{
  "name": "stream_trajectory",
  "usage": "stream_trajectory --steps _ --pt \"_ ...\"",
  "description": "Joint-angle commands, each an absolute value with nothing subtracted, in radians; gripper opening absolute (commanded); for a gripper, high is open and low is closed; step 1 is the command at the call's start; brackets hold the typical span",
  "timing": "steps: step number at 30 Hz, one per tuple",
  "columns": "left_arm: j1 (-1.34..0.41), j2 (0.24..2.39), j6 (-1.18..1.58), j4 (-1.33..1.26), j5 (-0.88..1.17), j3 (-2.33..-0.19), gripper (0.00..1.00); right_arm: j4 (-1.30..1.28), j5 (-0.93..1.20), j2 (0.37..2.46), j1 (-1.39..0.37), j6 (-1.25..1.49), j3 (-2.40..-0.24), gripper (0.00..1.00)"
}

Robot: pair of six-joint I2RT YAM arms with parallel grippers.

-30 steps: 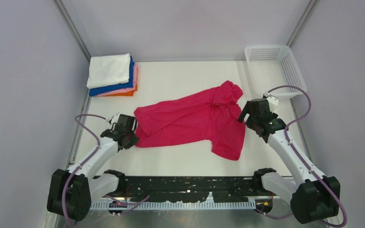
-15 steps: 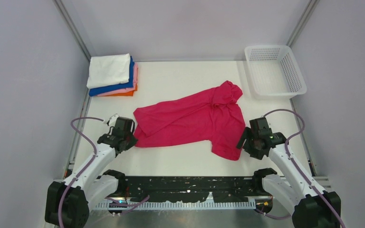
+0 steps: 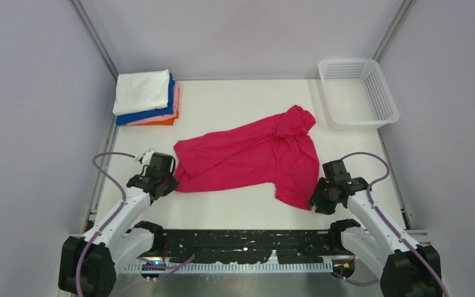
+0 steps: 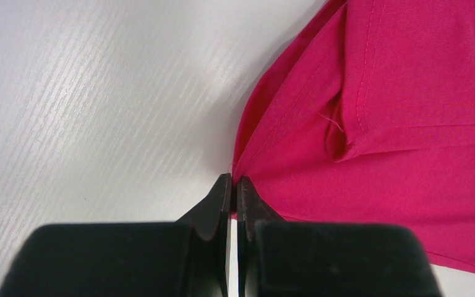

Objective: Fold and stack the t-shirts
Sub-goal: Flatten out the tshirt

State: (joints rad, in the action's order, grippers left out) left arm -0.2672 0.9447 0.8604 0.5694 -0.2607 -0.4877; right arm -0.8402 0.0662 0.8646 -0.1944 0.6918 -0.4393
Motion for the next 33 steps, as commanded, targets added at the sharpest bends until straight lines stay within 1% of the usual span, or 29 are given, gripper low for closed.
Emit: stream_trajectory --steps 1,7,9,10,11,12,13,16,22,27,33 --pt "-0.27 0.946 0.853 0.559 -0.267 -0.483 0.0 -0.771 0.088 0.876 -0.195 0.713 -0.414 0.4" --pt "-0.27 0.94 0.856 0.56 -0.267 -0.48 0.0 -0.732 0.065 0.909 -0.198 0.702 -0.398 0.31" --pt "-0.27 0.931 0.856 0.565 -0.268 -0.483 0.0 -0.715 0.052 0.909 -0.198 0.695 -0.399 0.26" --pt "-0.271 0.927 0.856 0.566 -0.27 -0.482 0.0 -0.708 0.049 0.911 -0.198 0.692 -0.4 0.19" --pt "-0.27 0.92 0.856 0.57 -0.271 -0.483 0.0 -0.688 0.048 0.914 -0.198 0.683 -0.4 0.16" --pt "-0.27 0.912 0.856 0.572 -0.271 -0.485 0.0 -0.675 0.048 0.914 -0.197 0.68 -0.4 0.09" --pt "-0.27 0.903 0.856 0.576 -0.27 -0.486 0.0 -0.645 0.05 0.913 -0.198 0.673 -0.399 0.06" --pt "-0.27 0.878 0.853 0.596 -0.242 -0.506 0.0 -0.59 0.036 0.878 -0.198 0.647 -0.414 0.05" --pt "-0.272 0.782 0.86 0.649 -0.153 -0.595 0.0 -0.508 -0.073 0.78 -0.198 0.598 -0.54 0.05" --pt "-0.272 0.717 0.853 0.675 -0.161 -0.721 0.0 -0.492 -0.172 0.772 -0.196 0.576 -0.735 0.05" --pt "-0.272 0.735 0.816 0.743 -0.201 -0.966 0.0 -0.481 -0.318 0.771 -0.195 0.524 -0.979 0.05"
